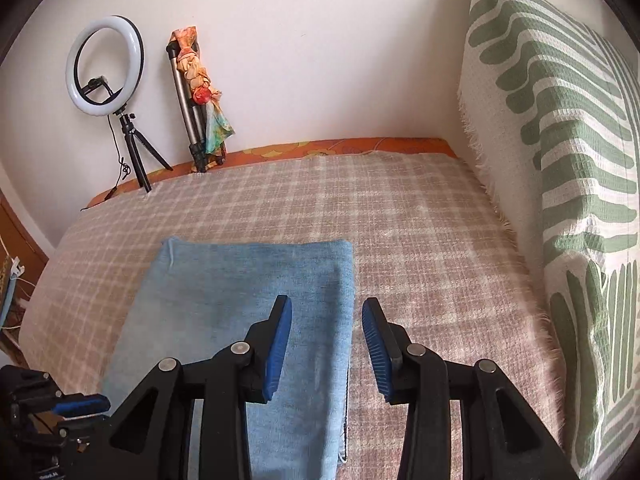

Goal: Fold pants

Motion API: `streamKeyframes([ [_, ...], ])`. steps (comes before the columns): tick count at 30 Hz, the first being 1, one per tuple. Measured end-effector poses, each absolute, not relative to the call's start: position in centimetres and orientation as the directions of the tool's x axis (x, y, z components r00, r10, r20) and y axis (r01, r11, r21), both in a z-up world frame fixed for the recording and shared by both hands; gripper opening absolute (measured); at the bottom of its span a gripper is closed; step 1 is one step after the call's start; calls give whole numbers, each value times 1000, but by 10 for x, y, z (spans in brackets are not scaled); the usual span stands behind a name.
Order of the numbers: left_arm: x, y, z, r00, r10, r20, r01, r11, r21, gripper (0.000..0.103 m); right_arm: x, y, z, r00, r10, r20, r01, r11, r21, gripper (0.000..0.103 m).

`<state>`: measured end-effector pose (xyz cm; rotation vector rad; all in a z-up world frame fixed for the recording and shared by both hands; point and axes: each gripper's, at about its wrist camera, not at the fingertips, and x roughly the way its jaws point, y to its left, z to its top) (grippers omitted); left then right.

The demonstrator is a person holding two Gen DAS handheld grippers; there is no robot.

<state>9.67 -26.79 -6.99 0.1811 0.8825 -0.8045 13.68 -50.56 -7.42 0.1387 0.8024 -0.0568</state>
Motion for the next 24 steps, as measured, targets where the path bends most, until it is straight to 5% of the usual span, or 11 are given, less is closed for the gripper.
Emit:
streamKeyframes([
  [5,103,-246,-69,435,-526,-731,669,732,-128,18,99,-489,-85,710,-18,-704,160,978,136,52],
  [7,107,-239,-68,448,-524,-724,663,738,-124,31,89,-486,-92,709,-51,-703,198,972,129,57],
  [12,112,-231,-62,489,-520,-700,653,751,-102,35,76,-483,-99,696,-109,-709,256,961,104,68],
  [15,117,-226,-61,491,-522,-697,639,760,-119,58,76,-479,-89,697,-116,-708,250,964,89,77],
  [17,120,-223,-62,493,-529,-691,630,764,-136,59,73,-474,-84,724,-160,-671,267,962,59,88],
  [24,133,-206,-81,478,-540,-693,585,784,-207,65,71,-472,-94,735,-211,-644,363,925,111,91],
])
